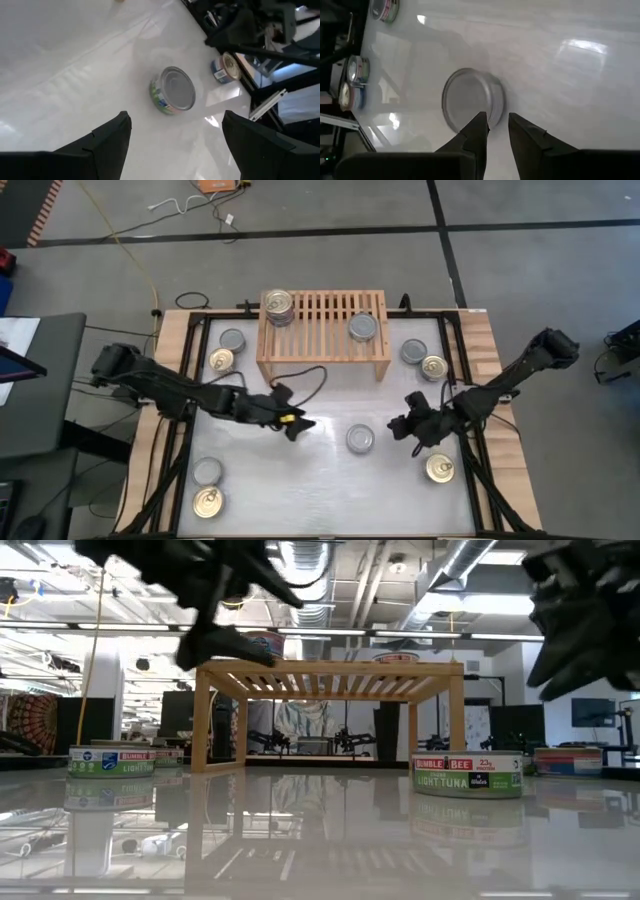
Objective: Stack canned seafood by type on shelf
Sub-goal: Stack the green tuna can on top of the other green tuna can on the shelf
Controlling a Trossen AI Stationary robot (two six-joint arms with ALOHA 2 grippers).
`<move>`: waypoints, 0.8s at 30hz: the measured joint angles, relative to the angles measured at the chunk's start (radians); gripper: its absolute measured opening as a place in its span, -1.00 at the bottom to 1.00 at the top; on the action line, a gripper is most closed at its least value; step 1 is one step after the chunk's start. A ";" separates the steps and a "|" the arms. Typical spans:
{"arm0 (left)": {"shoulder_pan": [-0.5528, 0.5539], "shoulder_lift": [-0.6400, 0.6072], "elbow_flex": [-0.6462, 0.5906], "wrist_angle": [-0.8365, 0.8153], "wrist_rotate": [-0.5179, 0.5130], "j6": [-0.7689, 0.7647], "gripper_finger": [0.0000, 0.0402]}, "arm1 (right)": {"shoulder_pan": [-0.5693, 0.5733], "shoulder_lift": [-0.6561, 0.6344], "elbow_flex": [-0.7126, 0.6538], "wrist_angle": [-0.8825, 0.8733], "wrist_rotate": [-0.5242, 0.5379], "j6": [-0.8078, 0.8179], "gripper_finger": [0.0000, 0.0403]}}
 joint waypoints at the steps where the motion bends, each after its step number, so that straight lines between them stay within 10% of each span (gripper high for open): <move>1: 0.000 0.035 0.026 0.004 0.002 0.012 0.49 | -0.006 -0.001 -0.016 0.016 0.000 -0.010 -0.47; 24: 0.002 0.357 0.248 0.007 -0.017 -0.134 0.49 | -0.027 0.162 -0.031 0.166 -0.003 0.018 -0.46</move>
